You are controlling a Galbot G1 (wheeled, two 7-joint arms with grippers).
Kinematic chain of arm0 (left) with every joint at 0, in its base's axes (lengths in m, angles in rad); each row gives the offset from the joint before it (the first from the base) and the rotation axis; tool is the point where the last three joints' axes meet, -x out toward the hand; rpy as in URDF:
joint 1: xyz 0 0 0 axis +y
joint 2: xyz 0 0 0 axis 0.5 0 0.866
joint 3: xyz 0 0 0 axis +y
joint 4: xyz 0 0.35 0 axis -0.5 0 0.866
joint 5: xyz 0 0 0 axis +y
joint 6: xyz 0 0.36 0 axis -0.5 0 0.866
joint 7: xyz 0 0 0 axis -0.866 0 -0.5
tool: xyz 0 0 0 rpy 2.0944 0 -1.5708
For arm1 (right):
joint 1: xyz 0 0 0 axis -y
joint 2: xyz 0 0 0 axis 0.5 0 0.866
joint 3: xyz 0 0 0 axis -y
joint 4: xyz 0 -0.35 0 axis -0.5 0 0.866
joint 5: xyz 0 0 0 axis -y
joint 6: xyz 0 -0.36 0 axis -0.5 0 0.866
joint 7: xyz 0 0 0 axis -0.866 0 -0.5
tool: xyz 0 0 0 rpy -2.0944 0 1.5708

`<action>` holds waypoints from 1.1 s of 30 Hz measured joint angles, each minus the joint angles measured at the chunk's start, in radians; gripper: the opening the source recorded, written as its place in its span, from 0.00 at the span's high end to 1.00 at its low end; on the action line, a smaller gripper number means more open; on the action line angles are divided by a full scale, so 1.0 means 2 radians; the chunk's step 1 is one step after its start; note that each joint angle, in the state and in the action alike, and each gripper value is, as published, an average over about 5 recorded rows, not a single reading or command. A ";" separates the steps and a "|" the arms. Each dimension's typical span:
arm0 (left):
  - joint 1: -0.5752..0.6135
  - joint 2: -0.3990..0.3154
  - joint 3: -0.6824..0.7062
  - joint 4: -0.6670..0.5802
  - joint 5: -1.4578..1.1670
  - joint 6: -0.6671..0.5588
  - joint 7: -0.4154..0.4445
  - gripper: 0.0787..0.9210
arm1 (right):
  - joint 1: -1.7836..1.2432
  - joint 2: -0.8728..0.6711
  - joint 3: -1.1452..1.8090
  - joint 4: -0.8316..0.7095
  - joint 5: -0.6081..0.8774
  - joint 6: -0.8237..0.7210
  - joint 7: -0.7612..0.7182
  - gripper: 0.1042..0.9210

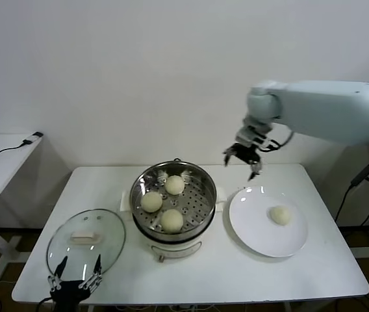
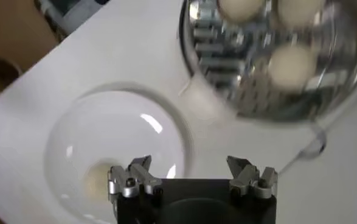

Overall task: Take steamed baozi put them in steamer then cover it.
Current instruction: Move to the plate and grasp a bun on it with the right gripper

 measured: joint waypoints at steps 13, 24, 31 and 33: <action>0.000 -0.002 -0.003 0.003 0.002 0.006 0.001 0.12 | -0.135 -0.097 0.062 -0.043 -0.034 -0.129 0.029 0.12; 0.005 -0.004 -0.005 0.003 0.003 0.005 0.000 0.12 | -0.237 -0.088 0.134 -0.095 -0.066 -0.176 0.054 0.12; 0.008 -0.004 -0.004 0.004 0.003 0.002 0.000 0.12 | -0.278 -0.080 0.162 -0.116 -0.079 -0.191 0.068 0.12; 0.008 -0.004 -0.004 0.004 0.003 0.002 0.000 0.12 | -0.286 -0.077 0.169 -0.121 -0.081 -0.193 0.072 0.12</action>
